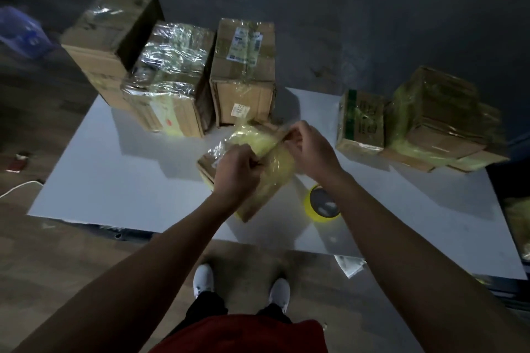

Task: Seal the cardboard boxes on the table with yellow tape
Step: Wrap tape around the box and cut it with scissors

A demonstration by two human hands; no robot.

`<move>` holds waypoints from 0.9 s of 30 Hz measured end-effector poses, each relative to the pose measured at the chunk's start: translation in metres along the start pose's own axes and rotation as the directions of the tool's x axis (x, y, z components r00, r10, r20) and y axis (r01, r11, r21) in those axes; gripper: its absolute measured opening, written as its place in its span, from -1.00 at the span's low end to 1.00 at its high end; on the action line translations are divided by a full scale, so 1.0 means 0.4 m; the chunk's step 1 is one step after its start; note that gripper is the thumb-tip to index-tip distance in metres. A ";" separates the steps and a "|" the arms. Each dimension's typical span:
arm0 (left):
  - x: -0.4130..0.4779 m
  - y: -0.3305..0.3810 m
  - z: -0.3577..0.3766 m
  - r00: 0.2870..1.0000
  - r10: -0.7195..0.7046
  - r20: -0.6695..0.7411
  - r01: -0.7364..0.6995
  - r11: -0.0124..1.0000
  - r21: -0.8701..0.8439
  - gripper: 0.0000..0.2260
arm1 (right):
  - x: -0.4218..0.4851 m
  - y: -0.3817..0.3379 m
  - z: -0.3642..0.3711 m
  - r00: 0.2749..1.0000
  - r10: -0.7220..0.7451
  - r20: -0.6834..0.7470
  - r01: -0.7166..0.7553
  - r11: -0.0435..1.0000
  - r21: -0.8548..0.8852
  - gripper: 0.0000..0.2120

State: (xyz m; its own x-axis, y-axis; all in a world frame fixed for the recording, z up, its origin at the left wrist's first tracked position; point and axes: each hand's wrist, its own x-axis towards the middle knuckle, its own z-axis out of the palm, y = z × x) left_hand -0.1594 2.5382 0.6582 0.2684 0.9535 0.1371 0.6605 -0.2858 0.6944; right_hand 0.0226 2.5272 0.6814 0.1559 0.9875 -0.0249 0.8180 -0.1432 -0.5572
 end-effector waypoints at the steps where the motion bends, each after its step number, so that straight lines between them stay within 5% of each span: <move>1: 0.004 0.014 -0.014 0.994 -0.105 -0.012 0.104 0.993 -0.056 -0.90 | 0.006 -0.019 0.006 1.000 -0.008 -0.010 0.007 1.000 -0.012 -0.72; 4: 0.019 0.021 -0.052 0.911 -0.413 0.009 0.404 0.888 -0.220 -0.84 | 0.006 -0.084 0.037 0.998 0.056 0.018 -0.053 0.994 -0.100 -0.49; 7: 0.028 -0.004 -0.072 0.788 -0.615 0.012 0.554 0.701 -0.448 -0.83 | -0.010 -0.131 0.085 0.971 0.203 0.127 -0.198 0.979 -0.048 -0.21; 10: 0.013 -0.034 -0.072 0.710 -0.703 0.040 0.598 0.573 -0.561 -0.84 | -0.020 -0.163 0.135 0.923 0.282 0.263 -0.318 0.943 0.104 0.03; 14: -0.023 -0.076 -0.047 0.681 -0.728 0.080 0.641 0.539 -0.547 -0.78 | -0.035 -0.192 0.169 0.912 0.321 0.255 -0.365 0.919 0.151 0.15; 17: -0.022 -0.079 -0.036 0.698 -0.714 0.047 0.638 0.591 -0.493 -0.75 | -0.037 -0.190 0.173 0.906 0.357 0.228 -0.405 0.889 0.216 0.05; 23: -0.031 -0.043 -0.002 0.776 -0.629 -0.035 0.597 0.753 -0.276 -0.66 | -0.032 -0.167 0.158 0.915 0.377 0.147 -0.403 0.873 0.273 -0.69; 27: -0.024 -0.037 -0.001 0.800 -0.598 0.050 0.595 0.779 -0.195 -0.35 | -0.030 -0.169 0.136 0.893 0.420 0.163 -0.450 0.841 0.299 -0.65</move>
State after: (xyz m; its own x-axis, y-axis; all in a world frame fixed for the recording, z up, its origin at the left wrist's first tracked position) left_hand -0.1718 2.5334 0.6469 -0.1454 0.9288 -0.3409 0.5375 0.3635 0.7609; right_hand -0.0645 2.5286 0.6743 0.3924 0.8326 -0.3910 0.4523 -0.5448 -0.7061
